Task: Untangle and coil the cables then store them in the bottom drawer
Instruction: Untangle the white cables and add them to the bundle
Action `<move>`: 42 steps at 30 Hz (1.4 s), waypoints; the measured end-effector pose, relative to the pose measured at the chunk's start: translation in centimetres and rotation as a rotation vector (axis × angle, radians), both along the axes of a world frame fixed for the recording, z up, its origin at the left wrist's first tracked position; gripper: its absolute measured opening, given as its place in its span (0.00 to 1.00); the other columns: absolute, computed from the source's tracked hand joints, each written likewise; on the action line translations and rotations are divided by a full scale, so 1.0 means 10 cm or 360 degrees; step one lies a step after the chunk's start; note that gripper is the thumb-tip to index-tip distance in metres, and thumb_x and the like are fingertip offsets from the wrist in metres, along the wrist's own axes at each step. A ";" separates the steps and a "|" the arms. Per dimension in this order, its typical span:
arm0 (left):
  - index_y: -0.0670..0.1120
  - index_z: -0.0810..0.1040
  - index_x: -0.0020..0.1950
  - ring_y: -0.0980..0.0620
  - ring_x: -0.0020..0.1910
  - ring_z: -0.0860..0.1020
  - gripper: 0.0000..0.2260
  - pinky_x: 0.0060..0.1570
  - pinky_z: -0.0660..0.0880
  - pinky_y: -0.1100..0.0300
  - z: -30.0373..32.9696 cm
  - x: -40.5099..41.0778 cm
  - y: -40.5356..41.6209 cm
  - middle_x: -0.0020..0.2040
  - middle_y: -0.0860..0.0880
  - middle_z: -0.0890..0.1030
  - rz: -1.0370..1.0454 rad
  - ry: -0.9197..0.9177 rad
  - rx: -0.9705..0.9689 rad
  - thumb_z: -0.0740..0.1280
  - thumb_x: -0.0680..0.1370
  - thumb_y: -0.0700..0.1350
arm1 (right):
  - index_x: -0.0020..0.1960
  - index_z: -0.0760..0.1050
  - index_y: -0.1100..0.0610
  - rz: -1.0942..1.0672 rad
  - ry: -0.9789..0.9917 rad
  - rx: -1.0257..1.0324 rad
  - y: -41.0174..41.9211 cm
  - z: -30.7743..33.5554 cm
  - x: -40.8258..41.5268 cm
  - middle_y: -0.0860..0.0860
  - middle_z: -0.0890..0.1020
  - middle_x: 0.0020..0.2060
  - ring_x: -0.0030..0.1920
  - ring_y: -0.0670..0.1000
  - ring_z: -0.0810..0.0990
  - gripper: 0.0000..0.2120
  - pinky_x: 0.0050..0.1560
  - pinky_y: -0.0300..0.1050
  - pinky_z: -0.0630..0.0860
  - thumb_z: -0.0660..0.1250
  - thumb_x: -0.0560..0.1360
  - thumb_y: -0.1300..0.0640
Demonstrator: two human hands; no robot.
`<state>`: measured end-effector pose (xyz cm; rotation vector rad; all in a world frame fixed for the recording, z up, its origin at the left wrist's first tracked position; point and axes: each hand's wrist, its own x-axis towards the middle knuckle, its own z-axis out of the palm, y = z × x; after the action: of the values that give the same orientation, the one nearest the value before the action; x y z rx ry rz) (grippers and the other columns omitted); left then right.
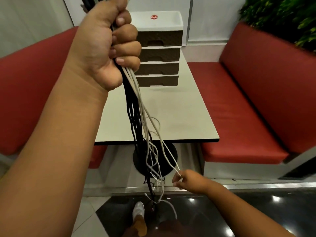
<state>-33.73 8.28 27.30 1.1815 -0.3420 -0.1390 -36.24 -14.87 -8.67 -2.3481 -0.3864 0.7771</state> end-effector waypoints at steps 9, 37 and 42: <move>0.51 0.66 0.32 0.57 0.18 0.58 0.15 0.19 0.56 0.70 0.17 -0.03 0.20 0.21 0.53 0.61 -0.0128 -0.0106 -0.0037 0.55 0.79 0.49 | 0.67 0.70 0.54 -0.0082 0.1202 0.0333 -0.30 0.28 0.11 0.53 0.83 0.57 0.42 0.56 0.85 0.18 0.43 0.45 0.78 0.56 0.79 0.67; 0.50 0.63 0.31 0.59 0.18 0.54 0.21 0.19 0.51 0.67 0.37 0.43 -0.07 0.21 0.55 0.57 0.0241 -0.0008 -0.0399 0.61 0.81 0.54 | 0.39 0.77 0.55 -0.0222 0.0027 0.0782 0.28 0.97 0.35 0.53 0.82 0.32 0.37 0.53 0.82 0.09 0.43 0.45 0.76 0.76 0.69 0.54; 0.50 0.62 0.30 0.59 0.17 0.53 0.21 0.17 0.51 0.68 0.21 0.62 0.03 0.20 0.55 0.56 0.0335 0.0083 -0.0524 0.62 0.81 0.55 | 0.40 0.78 0.55 -0.0489 -0.0062 0.0445 -0.39 0.82 0.40 0.43 0.80 0.33 0.35 0.43 0.78 0.06 0.39 0.35 0.73 0.72 0.75 0.57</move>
<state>-27.55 8.62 29.45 0.8793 -0.1836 0.0687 -32.21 -18.79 -0.42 -2.0947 -0.1338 0.4966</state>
